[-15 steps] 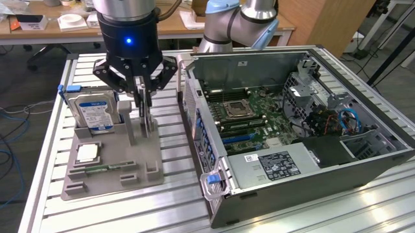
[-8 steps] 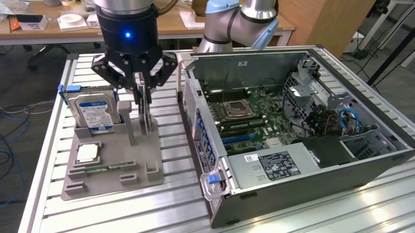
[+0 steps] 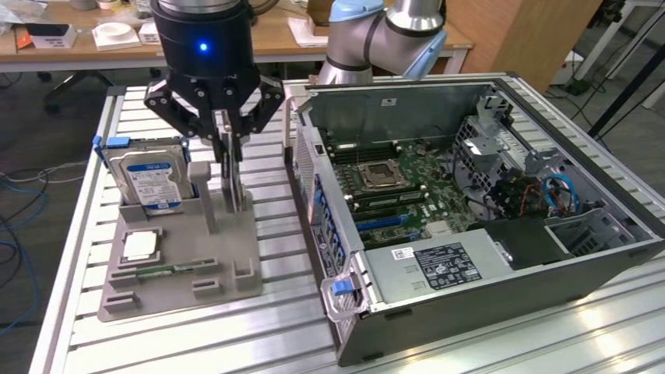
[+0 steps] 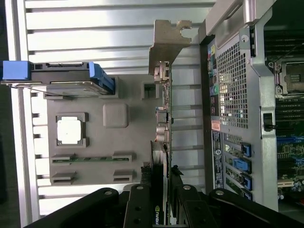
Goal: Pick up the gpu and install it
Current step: 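Pick up the gpu and move the gpu toward the slot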
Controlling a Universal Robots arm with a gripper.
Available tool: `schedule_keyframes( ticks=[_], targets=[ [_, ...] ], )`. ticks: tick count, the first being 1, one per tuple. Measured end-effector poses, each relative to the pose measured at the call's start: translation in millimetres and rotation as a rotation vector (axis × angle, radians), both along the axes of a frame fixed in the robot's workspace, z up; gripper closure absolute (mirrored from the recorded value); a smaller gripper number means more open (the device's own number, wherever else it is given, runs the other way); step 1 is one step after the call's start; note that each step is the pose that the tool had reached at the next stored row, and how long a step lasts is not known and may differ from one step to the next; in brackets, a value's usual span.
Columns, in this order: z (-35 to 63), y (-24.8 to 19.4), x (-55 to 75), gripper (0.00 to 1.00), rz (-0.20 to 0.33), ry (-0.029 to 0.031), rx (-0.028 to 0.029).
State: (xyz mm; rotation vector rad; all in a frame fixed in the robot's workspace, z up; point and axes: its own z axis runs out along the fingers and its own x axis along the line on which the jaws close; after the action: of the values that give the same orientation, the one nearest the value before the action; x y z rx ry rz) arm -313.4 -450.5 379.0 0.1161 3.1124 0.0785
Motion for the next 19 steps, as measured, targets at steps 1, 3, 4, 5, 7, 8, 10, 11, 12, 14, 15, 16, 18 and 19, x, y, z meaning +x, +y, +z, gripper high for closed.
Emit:
schedule_keyframes(
  ticks=[1,3,4,5,7,8,10,11,12,14,15,16,18,19],
  targets=[
    [0.9,0.0,0.0,0.74,0.000,-0.0001,0.0000],
    [2.7,0.0,0.0,0.74,0.000,0.0000,-0.0001],
    [3.6,0.0,0.0,0.74,0.000,0.0001,-0.0001],
    [4.6,0.0,0.0,0.74,0.000,0.0000,0.0000],
    [6.7,0.0,0.0,0.74,0.000,0.0000,-0.0001],
    [7.6,0.0,0.0,0.74,0.000,0.0000,-0.0001],
    [9.6,0.0,0.0,0.74,0.000,0.0000,-0.0001],
    [10.7,0.0,0.0,0.74,0.000,0.0000,0.0000],
    [11.8,0.0,0.0,0.74,0.000,0.0000,-0.0001],
    [13.9,0.0,0.0,0.74,0.000,0.0000,0.0000],
    [14.7,0.0,0.0,0.74,0.000,0.0000,0.0000],
    [15.6,0.0,0.0,0.74,0.000,0.0000,0.0000],
    [17.7,0.0,0.0,0.74,0.000,0.0000,-0.0001],
    [18.8,0.0,0.0,0.74,0.000,0.0000,0.0000]
  ],
)
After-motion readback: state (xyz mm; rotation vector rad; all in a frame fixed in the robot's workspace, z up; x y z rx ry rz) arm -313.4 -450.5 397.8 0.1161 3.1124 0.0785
